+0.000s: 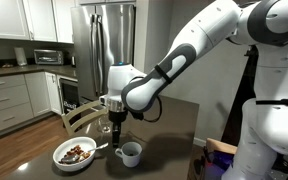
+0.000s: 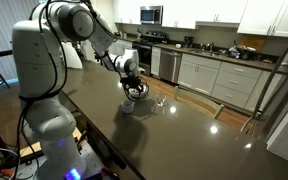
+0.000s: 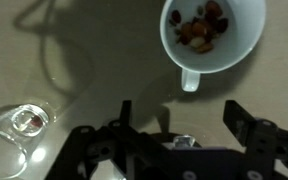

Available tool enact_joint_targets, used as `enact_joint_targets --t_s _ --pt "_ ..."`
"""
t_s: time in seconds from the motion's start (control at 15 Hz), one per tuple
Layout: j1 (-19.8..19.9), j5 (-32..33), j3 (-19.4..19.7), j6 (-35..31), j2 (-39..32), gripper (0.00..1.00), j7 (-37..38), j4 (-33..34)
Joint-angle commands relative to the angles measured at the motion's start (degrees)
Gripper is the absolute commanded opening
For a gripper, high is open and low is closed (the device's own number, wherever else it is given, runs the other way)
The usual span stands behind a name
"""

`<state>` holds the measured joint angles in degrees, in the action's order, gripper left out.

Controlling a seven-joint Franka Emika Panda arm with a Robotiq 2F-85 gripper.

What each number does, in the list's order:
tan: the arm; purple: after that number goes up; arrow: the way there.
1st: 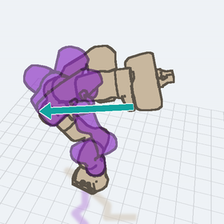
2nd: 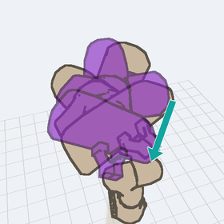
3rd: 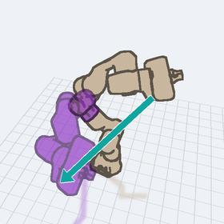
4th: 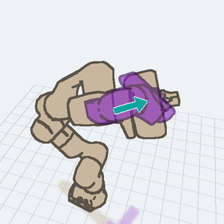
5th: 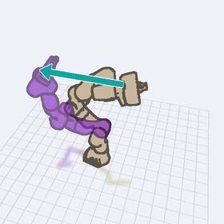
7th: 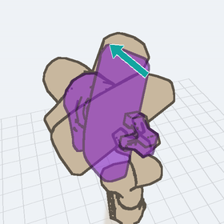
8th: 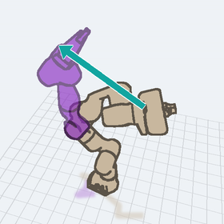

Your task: Slide the white mug to the right, pour the contents in the white mug into the bowl

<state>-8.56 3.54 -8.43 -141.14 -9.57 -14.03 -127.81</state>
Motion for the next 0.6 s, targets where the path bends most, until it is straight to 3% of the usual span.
enact_joint_targets --t_s 0.0,0.33,0.53 --pt "0.5 -7.8 -3.2 0.4 1.8 1.0 -4.3 -0.8" --pt "0.8 -17.8 -5.8 0.7 0.6 1.0 -9.1 -1.0" --pt "0.9 -19.6 -5.7 0.9 0.1 1.0 -9.7 -2.0"
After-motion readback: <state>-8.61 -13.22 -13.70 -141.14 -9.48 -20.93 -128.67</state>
